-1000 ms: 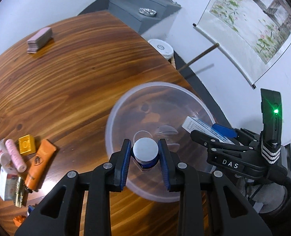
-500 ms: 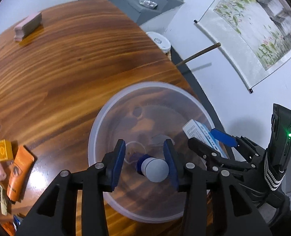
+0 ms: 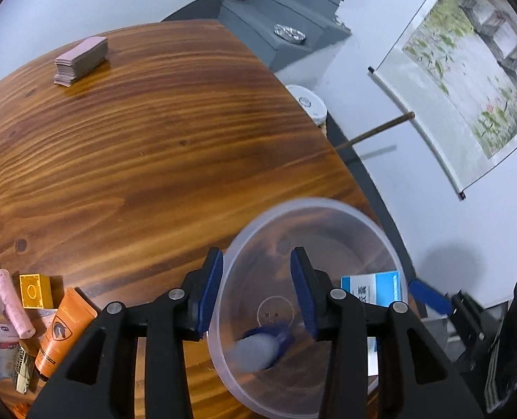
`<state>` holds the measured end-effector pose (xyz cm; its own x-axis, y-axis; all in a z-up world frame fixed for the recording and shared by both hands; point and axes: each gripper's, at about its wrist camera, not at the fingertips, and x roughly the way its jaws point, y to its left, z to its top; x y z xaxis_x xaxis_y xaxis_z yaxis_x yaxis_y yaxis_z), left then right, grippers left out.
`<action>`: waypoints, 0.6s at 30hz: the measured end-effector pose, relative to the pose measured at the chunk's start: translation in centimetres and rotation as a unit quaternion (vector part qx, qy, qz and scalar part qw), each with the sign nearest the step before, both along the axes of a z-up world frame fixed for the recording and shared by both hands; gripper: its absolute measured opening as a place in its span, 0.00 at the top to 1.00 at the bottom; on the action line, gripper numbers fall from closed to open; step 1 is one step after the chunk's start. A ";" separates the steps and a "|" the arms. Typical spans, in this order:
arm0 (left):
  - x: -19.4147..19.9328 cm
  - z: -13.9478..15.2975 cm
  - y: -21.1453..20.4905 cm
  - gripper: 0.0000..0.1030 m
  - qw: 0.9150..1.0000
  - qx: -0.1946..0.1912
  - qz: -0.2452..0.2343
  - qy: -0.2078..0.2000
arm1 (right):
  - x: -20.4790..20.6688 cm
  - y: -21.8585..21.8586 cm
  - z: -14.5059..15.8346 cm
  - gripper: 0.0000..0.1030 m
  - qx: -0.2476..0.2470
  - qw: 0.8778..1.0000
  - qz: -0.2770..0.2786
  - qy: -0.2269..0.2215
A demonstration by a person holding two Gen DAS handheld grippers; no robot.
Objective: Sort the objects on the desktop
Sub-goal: 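Open the left tool over the bowl while the right tool releases the box into it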
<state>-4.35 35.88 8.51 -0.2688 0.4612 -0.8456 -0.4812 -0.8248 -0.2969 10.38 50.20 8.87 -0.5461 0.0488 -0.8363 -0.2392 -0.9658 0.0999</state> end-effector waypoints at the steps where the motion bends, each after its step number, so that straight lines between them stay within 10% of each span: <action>1: -0.1 0.0 -0.1 0.57 1.000 0.001 0.001 0.000 | 0.0 -0.3 0.0 0.27 -0.004 1.000 0.007 0.001; 18: 2.5 0.2 -8.9 0.57 0.995 -0.020 0.097 -0.001 | -1.0 -5.7 -1.1 0.27 -0.028 0.995 0.090 -0.020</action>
<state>-1.85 27.01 8.72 -0.3474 0.3673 -0.8628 -0.3112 -0.9131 -0.2634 9.42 44.51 7.74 -0.5076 -0.0939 -0.8565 -0.0681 -0.9866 0.1485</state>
